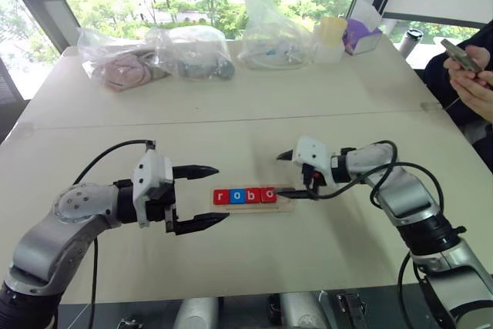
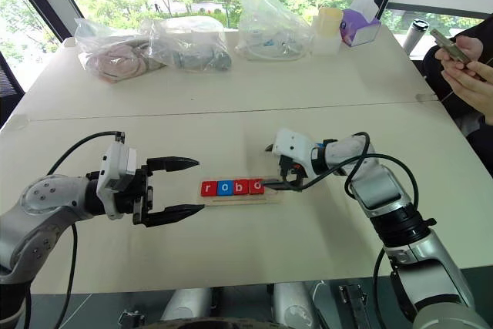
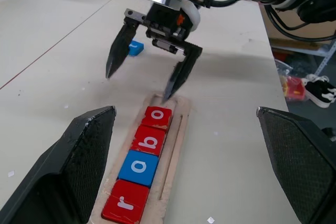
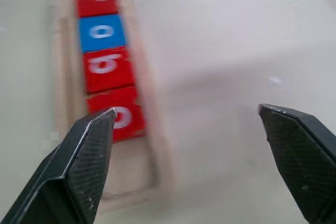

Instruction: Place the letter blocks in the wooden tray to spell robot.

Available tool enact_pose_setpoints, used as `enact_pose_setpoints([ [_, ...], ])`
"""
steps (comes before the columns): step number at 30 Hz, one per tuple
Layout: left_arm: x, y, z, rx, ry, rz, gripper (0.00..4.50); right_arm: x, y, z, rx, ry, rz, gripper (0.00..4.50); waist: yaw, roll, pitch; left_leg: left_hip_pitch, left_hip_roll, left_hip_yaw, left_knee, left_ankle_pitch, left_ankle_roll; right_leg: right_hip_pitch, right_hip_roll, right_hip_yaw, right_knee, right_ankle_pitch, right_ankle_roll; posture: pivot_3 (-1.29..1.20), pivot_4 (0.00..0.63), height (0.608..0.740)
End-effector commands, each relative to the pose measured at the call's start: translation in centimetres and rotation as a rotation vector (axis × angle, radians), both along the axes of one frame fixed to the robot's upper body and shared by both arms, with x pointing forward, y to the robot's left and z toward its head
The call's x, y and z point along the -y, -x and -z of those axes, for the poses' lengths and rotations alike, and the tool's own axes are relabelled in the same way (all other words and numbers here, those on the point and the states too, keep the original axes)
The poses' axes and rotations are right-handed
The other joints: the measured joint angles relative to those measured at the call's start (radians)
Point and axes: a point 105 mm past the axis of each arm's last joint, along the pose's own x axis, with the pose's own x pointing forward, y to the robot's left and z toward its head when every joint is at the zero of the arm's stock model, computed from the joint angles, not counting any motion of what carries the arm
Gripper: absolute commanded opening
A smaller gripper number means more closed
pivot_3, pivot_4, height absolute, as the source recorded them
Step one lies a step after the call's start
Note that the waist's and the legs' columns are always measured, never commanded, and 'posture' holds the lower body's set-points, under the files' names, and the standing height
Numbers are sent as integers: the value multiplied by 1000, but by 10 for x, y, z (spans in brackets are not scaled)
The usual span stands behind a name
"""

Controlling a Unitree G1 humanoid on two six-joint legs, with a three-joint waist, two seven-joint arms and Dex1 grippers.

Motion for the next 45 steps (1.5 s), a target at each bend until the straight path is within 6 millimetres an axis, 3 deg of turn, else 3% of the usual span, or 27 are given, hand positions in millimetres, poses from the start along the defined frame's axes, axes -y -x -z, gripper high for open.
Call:
enact_pose_setpoints([
  [1, 1, 0, -6, 33, 3, 12, 4500, 26, -21, -21, 93, -48, 251, 4437, 0, 0, 0, 0, 0, 0, 0, 0, 0, 0, 0, 0, 0, 0, 0, 0, 150, 740],
  [7, 4, 0, -4, 32, 12, 18, 4500, 61, -26, -6, 104, -12, 665, 4437, 0, 0, 0, 0, 0, 0, -1, 0, 0, 0, 0, 0, 0, 0, 0, 0, 150, 740],
  [12, 6, -2, -3, 31, 16, 25, 4500, 73, -17, 8, 46, -33, 898, 4437, -1, 0, 0, 0, 0, 0, -1, 0, 0, -1, 0, 1, 0, 0, 0, 0, 150, 740],
  [18, 9, -5, -3, 35, 20, 38, 4500, 79, -13, 23, -37, -96, 1080, 4437, -1, 0, -1, 0, 0, 0, 0, 0, 0, 0, 0, 1, 1, 0, -1, 0, 150, 740],
  [24, 10, -8, -3, 43, 19, 41, 4500, 75, -10, 29, -148, -170, 1153, 4437, -1, 0, -2, 1, 0, 0, 0, 0, 0, 0, 1, 1, 1, 0, -1, 0, 150, 740],
  [27, 10, -8, -3, 47, 21, 41, 4500, 71, -7, 32, -213, -219, 1194, 3530, -1, 0, -2, 1, 0, 0, 0, 0, 0, 0, 1, 1, 1, 0, -1, 0, 150, 740],
  [32, 12, -10, -3, 51, 28, 45, 4500, 70, -7, 32, -246, -264, 1224, 1136, -2, 0, -2, 0, 0, 0, -1, 0, 0, 0, 0, 0, 0, 0, -1, 0, 150, 740],
  [36, 13, -11, -2, 53, 32, 51, 4500, 64, 5, 29, -286, -250, 1185, 1142, -1, 0, -2, 0, 0, 0, -1, 0, 0, 0, 1, 0, 1, 0, -1, 0, 150, 740],
  [45, 13, -12, -3, 53, 34, 72, 4500, 44, 66, 40, -357, -293, 1097, 1142, -3, 0, -2, 1, 0, -2, -2, 0, 1, 0, 1, 0, 0, -1, 0, 0, 150, 740],
])
